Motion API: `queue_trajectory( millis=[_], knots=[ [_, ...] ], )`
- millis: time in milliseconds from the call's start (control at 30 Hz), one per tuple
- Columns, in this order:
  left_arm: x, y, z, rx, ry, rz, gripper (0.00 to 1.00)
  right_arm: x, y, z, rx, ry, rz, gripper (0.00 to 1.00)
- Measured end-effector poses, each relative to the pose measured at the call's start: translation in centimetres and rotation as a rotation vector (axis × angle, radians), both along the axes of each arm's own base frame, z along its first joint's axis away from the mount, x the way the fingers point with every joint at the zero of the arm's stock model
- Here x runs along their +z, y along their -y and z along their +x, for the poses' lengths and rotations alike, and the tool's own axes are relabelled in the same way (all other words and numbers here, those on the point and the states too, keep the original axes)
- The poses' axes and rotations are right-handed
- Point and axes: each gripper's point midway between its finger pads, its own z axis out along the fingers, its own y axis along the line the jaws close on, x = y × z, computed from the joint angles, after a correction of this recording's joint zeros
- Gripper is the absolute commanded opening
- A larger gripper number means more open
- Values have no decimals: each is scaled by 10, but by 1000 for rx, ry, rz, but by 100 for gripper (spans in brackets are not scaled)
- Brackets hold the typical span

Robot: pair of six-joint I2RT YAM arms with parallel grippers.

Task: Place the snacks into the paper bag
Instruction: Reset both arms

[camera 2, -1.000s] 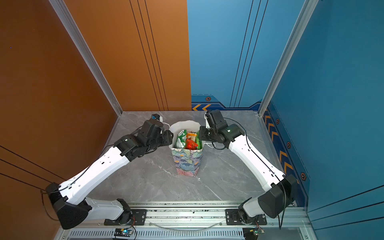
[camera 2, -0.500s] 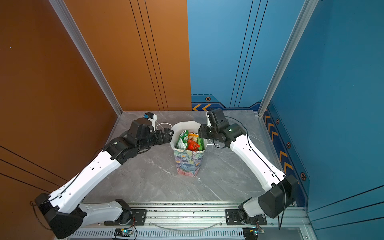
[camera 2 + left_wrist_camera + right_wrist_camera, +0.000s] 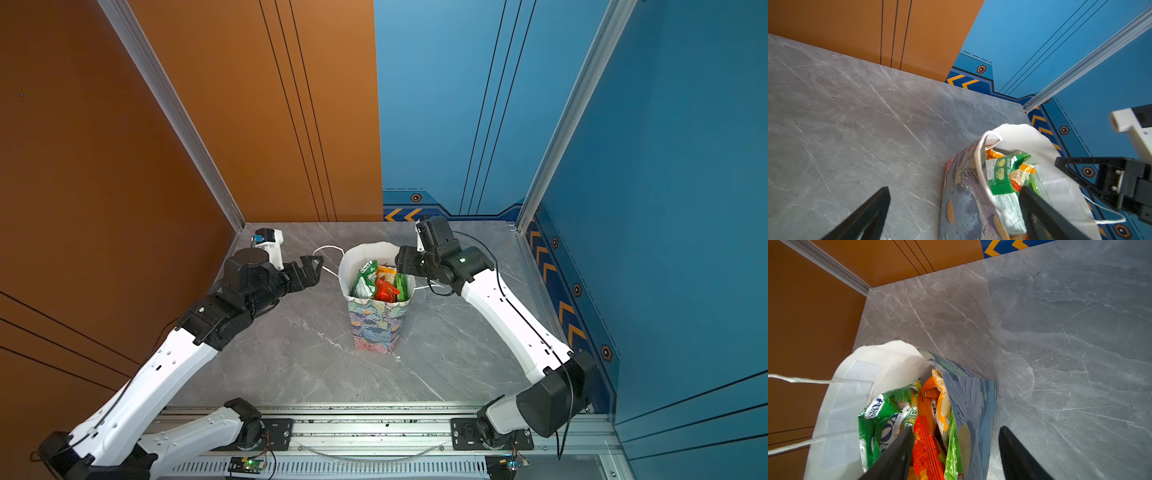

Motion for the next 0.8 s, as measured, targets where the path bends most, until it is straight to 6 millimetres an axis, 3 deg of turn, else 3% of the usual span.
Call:
queue_trajectory(
  millis=[233, 300, 600, 800],
  knots=[
    [-13, -44, -2, 169, 26, 28, 98, 22, 9, 3, -18, 52, 19, 86],
    [-20, -53, -4, 204, 23, 39, 98, 26, 13, 5, -27, 64, 22, 100],
    [-47, -95, 3, 347, 0, 81, 98, 43, 36, 6, -81, 105, 39, 100],
    [-75, -123, 14, 428, -3, 143, 98, 74, 80, 4, -187, 196, 54, 100]
  ],
)
